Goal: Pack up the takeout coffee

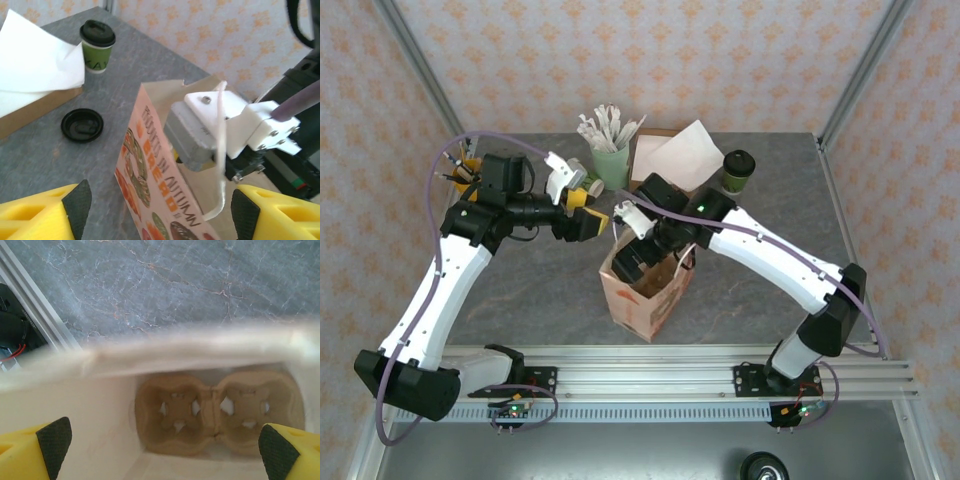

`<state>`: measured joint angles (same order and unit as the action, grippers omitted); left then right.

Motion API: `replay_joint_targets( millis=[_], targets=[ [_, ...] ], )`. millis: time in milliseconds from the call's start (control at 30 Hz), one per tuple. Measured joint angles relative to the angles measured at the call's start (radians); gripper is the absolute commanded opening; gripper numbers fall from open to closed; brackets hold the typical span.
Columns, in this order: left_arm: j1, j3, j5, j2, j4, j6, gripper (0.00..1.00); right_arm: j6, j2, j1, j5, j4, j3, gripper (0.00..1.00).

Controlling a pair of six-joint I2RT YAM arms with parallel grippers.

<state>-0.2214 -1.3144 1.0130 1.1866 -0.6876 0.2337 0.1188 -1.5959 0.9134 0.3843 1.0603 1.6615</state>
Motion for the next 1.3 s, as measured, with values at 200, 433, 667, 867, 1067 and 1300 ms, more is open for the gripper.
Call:
replay_joint_targets(
  millis=[200,433,667,867,1067,1300],
  targets=[
    [-0.011,0.001,0.065,0.005,-0.001,0.030,0.70,0.018,-0.019,0.000,-0.002,-0.022,0.002,0.99],
    [-0.113,0.074,0.031,-0.002,0.028,0.037,0.59,0.026,-0.019,0.000,-0.006,-0.058,0.000,0.99],
    [-0.126,0.158,-0.063,-0.002,0.190,-0.070,0.17,0.025,-0.018,0.000,-0.006,-0.089,-0.007,0.99],
    [-0.119,0.160,-0.156,0.000,0.243,-0.119,0.00,0.035,-0.011,-0.001,-0.025,-0.125,-0.014,0.99],
    [-0.090,0.156,-0.330,0.001,0.285,-0.206,0.00,0.087,0.003,-0.002,-0.029,-0.135,-0.034,0.99],
    [-0.097,0.118,-0.421,0.028,0.272,-0.291,0.00,0.138,0.043,-0.002,-0.061,-0.211,-0.067,0.99]
  ],
)
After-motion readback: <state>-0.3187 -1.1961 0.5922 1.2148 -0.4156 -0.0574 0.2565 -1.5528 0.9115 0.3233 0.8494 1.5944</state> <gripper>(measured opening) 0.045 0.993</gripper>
